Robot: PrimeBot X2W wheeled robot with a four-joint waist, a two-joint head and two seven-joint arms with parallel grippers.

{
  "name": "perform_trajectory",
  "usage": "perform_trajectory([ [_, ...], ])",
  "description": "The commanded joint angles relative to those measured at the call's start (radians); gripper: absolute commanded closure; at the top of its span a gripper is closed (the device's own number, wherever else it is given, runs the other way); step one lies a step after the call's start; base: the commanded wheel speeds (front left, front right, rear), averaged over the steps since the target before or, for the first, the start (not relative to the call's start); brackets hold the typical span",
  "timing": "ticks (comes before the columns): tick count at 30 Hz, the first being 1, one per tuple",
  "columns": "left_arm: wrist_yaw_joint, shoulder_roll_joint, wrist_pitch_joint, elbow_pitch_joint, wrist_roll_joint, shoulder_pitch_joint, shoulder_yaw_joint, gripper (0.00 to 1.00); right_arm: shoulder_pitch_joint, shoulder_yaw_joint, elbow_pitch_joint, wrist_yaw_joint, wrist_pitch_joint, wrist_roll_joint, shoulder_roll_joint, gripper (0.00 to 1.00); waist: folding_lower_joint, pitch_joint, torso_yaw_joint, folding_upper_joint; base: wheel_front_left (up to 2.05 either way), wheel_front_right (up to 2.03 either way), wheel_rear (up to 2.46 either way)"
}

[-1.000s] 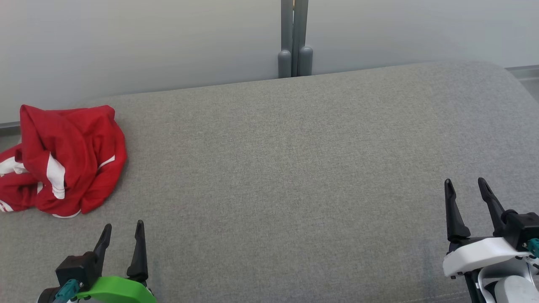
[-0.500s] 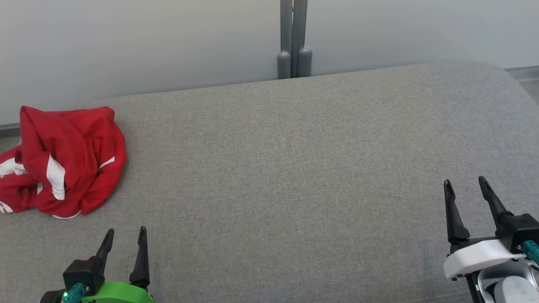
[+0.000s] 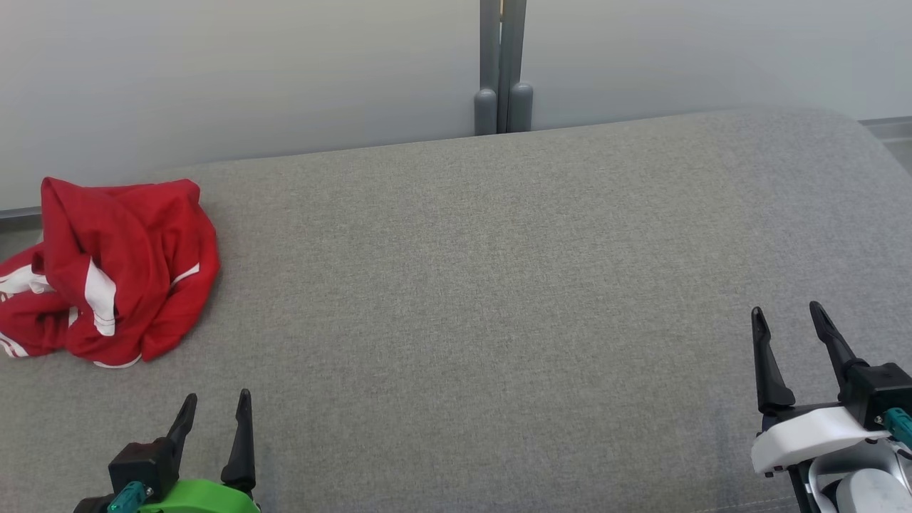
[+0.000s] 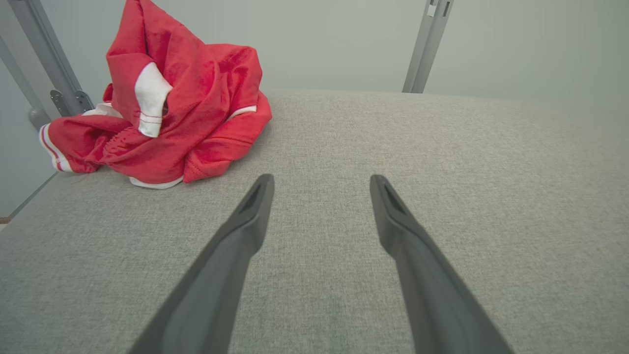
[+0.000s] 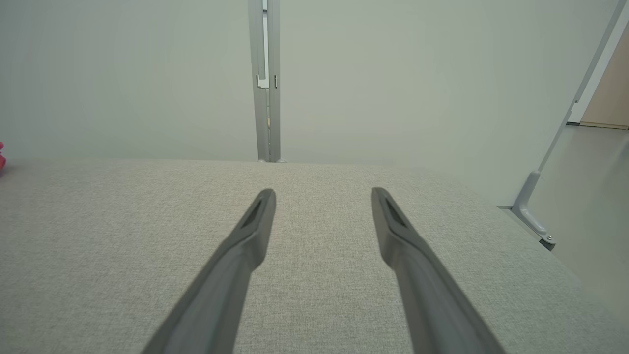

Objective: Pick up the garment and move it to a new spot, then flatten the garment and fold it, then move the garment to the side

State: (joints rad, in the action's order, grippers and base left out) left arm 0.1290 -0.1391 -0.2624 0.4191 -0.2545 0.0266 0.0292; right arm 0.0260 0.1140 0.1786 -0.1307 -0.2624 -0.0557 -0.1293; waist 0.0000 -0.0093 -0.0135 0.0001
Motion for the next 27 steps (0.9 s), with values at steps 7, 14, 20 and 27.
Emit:
perform_trajectory([
  [7, 0.003, -0.010, -0.003, -0.002, -0.004, 0.007, -0.002, 0.00, -0.011, 0.000, 0.002, 0.000, -0.004, -0.005, 0.000, 0.00, 0.0000, -0.001, 0.001, -0.0001, 0.00, 0.00, 0.00],
  [14, 0.003, -0.010, -0.003, 0.002, -0.004, 0.013, -0.001, 0.00, 0.001, -0.006, -0.001, 0.000, -0.004, -0.001, 0.005, 0.00, 0.0000, 0.003, 0.010, -0.0001, 0.00, 0.00, 0.00],
  [20, 0.003, -0.010, -0.003, -0.004, -0.005, 0.028, -0.010, 0.00, 0.037, -0.030, -0.002, 0.000, -0.004, -0.008, 0.015, 0.00, 0.0000, 0.010, 0.066, -0.0001, 0.00, 0.00, 0.00],
  [27, 0.003, -0.017, -0.003, -0.021, -0.007, 0.062, -0.033, 0.00, 0.093, -0.072, -0.011, 0.000, -0.004, -0.015, 0.011, 0.00, 0.0000, 0.038, 0.263, -0.0001, 0.00, 0.00, 0.00],
])
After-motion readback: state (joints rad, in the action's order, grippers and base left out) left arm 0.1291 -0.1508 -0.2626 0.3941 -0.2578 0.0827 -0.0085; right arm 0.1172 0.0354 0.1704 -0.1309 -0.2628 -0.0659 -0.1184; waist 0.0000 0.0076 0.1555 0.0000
